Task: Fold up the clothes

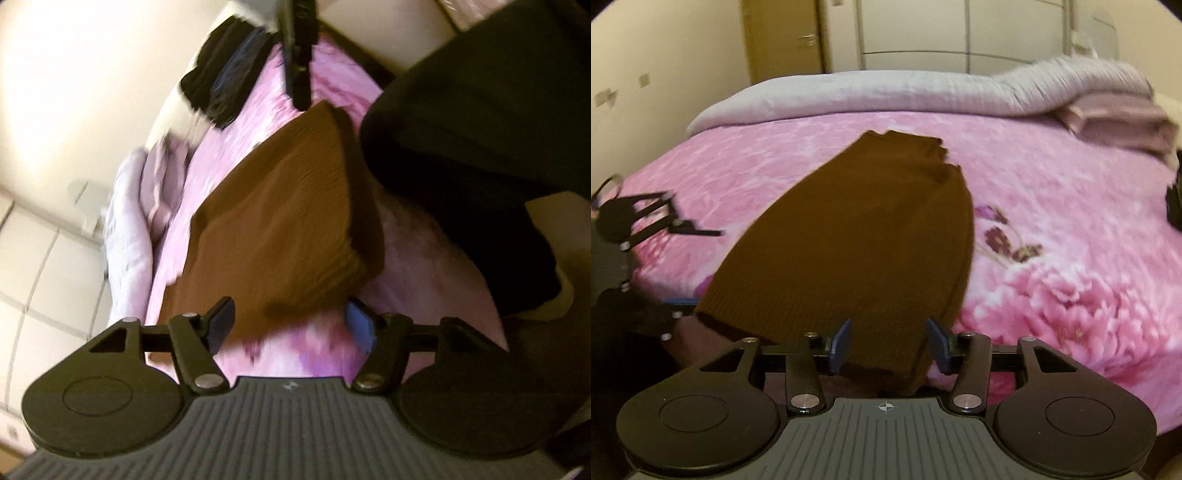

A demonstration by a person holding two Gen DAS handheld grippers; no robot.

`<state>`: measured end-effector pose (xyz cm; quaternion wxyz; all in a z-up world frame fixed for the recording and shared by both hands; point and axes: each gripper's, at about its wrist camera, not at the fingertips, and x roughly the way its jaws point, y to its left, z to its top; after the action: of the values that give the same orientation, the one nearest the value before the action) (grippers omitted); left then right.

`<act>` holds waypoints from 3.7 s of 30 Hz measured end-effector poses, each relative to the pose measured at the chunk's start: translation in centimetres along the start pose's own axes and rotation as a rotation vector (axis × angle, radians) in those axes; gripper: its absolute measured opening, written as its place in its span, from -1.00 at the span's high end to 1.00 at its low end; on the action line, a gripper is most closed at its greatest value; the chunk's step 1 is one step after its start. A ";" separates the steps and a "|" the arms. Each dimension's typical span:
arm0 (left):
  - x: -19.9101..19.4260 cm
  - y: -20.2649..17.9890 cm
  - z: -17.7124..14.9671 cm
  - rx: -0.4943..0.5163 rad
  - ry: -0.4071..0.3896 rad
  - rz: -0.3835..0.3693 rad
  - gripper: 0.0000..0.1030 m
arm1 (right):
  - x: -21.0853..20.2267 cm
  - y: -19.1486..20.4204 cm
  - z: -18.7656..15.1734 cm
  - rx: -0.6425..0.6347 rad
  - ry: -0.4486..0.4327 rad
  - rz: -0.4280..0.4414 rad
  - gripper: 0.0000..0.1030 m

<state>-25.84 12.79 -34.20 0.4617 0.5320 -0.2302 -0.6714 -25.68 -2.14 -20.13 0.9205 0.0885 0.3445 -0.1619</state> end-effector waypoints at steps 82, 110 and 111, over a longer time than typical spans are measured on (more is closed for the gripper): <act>12.6 24.0 -17.8 -1.515 0.131 -0.351 0.67 | 20.0 0.7 20.0 -0.987 0.051 -0.129 0.79; 15.2 25.3 -22.2 -1.820 0.092 -0.296 0.57 | 22.0 -14.7 18.0 0.266 0.143 0.154 -0.20; 15.5 25.3 -22.4 -1.833 0.085 -0.302 0.68 | 22.2 -14.9 17.5 0.294 0.136 0.186 -0.20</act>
<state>4.32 -8.40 -29.09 0.6174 0.0081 0.4791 -0.6239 -4.66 -26.08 -22.49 0.8831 0.2643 0.3691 -0.1184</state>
